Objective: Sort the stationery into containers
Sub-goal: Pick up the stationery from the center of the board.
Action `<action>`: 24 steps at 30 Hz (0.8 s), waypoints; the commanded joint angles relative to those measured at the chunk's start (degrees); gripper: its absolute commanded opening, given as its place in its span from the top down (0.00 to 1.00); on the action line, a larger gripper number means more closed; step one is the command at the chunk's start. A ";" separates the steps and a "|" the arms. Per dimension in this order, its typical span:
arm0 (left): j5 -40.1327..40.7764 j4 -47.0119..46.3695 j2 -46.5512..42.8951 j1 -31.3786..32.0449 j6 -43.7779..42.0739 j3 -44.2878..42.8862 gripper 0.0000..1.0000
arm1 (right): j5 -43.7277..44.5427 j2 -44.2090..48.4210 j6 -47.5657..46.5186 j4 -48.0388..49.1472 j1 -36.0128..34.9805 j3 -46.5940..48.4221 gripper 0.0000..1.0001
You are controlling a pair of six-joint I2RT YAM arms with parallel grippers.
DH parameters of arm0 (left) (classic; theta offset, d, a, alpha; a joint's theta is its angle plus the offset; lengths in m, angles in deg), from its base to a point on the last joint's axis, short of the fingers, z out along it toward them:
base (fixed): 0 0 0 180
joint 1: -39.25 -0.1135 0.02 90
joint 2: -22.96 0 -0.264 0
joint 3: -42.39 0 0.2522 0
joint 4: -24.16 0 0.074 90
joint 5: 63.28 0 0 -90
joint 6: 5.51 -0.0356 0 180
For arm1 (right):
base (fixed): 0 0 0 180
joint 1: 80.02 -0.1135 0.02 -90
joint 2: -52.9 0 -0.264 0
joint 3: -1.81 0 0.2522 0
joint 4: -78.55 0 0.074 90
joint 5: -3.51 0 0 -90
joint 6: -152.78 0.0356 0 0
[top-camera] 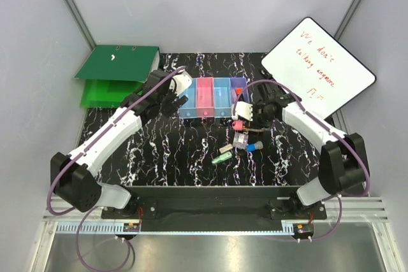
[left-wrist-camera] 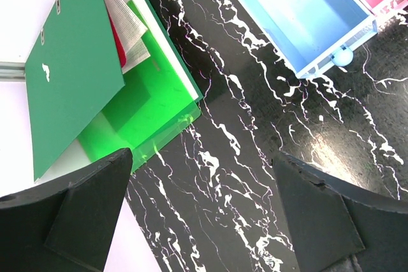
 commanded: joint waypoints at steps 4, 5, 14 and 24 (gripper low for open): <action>-0.49 -0.06 -0.26 -0.21 -0.91 -3.83 0.01 | -3.30 -4.73 -0.16 3.15 2.64 -0.09 0.45; -0.49 -0.06 0.00 -0.30 -1.00 -4.09 0.01 | -3.48 -4.91 -0.42 3.50 2.64 -0.53 0.45; -0.14 0.46 2.03 -0.30 -1.18 -6.38 0.01 | -4.53 -8.77 0.72 8.86 3.43 -2.81 0.45; -0.05 1.26 3.26 -0.30 -1.79 -8.22 0.01 | -4.44 -12.20 0.54 12.56 5.19 -4.49 0.46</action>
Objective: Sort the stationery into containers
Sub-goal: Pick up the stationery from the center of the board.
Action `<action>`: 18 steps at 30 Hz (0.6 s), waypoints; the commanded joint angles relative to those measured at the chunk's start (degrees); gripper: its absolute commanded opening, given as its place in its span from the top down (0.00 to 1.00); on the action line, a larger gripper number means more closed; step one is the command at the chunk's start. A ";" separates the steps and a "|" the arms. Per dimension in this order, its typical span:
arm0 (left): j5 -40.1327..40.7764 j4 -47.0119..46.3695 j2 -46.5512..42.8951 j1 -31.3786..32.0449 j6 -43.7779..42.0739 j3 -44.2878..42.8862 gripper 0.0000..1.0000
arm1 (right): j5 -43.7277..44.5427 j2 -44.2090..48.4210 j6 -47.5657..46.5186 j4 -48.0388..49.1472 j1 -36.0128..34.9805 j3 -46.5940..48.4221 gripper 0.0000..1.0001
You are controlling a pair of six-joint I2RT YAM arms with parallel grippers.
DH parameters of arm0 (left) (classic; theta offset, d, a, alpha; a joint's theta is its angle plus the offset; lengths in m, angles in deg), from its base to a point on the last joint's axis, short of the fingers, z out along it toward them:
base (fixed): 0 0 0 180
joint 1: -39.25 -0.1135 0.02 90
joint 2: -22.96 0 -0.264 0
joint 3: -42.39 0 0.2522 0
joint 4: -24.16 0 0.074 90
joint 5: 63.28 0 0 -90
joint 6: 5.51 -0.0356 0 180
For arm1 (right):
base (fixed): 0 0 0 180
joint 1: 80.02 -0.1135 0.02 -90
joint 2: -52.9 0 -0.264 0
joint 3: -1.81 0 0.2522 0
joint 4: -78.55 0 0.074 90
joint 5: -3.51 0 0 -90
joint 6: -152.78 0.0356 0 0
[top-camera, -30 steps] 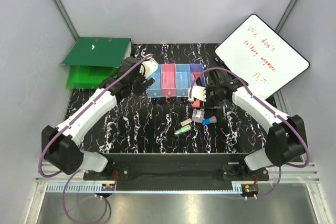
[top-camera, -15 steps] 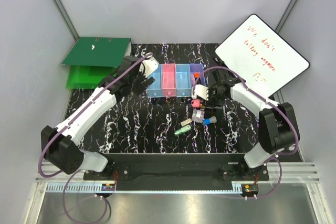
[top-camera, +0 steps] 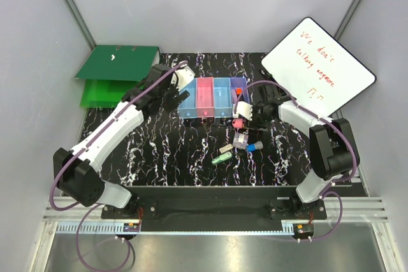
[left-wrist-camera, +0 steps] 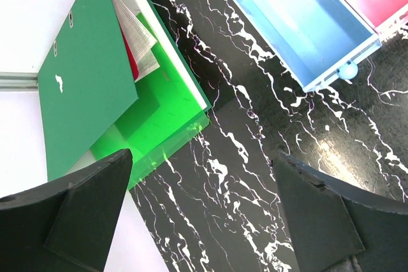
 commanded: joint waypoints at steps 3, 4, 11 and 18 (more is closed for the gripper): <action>0.02 -0.62 1.12 -0.30 -0.98 -4.27 0.01 | -1.12 -3.26 0.30 1.58 1.04 -1.43 0.45; 0.10 -0.62 1.29 -0.30 -0.98 -4.45 0.01 | -1.30 -3.35 0.30 1.58 1.04 -1.60 0.44; 0.02 -0.36 2.00 -0.30 -1.51 -5.76 0.01 | -1.39 -4.06 -0.22 1.50 1.04 -2.57 0.35; -0.07 -0.36 2.35 -0.30 -1.77 -6.29 0.01 | -1.74 -4.23 0.30 1.41 1.13 -2.92 0.59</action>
